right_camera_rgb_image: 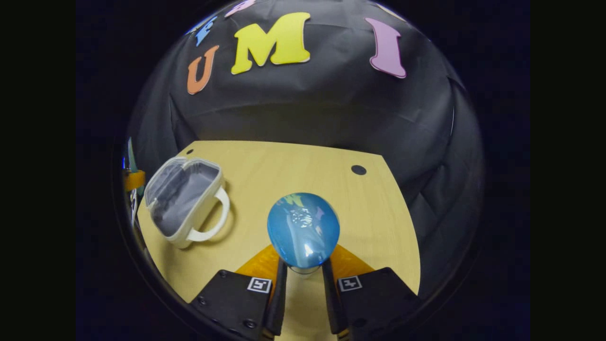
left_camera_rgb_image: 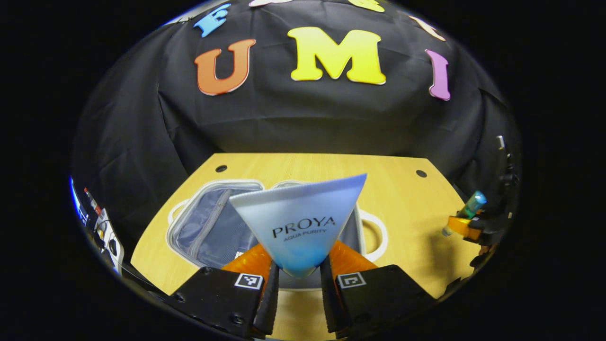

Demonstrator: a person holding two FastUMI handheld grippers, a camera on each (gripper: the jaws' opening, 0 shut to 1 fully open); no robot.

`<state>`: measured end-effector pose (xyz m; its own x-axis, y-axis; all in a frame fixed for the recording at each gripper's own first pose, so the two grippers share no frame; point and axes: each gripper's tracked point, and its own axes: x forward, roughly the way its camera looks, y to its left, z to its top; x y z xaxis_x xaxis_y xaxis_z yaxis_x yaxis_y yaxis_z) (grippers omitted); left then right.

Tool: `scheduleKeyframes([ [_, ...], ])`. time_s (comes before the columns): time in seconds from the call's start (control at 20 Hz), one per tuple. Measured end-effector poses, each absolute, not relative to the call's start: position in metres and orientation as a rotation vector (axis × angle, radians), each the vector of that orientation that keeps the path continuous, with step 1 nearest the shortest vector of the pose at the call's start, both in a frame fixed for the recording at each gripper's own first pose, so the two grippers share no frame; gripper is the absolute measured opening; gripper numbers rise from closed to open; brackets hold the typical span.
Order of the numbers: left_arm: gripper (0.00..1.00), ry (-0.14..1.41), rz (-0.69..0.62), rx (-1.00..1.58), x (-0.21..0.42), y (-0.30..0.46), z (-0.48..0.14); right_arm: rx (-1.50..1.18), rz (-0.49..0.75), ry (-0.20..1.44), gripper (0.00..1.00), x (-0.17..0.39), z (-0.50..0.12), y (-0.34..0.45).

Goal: First open the suitcase, pack the skin care products into it, and then close the suitcase.

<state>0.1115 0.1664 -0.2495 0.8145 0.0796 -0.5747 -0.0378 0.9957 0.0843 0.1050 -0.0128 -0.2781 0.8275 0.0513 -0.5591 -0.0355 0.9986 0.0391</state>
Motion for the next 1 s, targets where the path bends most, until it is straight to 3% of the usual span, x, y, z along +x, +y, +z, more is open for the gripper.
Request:
scheduleKeyframes([
  [0.05,0.43,0.647,0.059,0.07,0.12,0.175,-0.263,0.026,0.047,0.586,0.34,0.102,-0.271,-0.005],
  [0.1,0.48,0.676,0.062,0.084,0.126,0.184,-0.276,0.034,0.052,0.581,0.31,0.097,-0.263,0.004],
  [0.15,0.43,0.705,0.058,0.109,0.131,0.191,-0.288,0.054,0.06,0.58,0.31,0.092,-0.256,0.013],
  [0.55,0.43,0.915,0.005,0.129,0.126,0.189,-0.367,0.109,0.071,0.568,0.34,0.071,-0.217,0.042],
  [1.0,0.43,1.116,0.04,0.145,0.119,0.2,-0.396,0.121,0.05,0.605,0.35,0.058,-0.216,0.025],
])
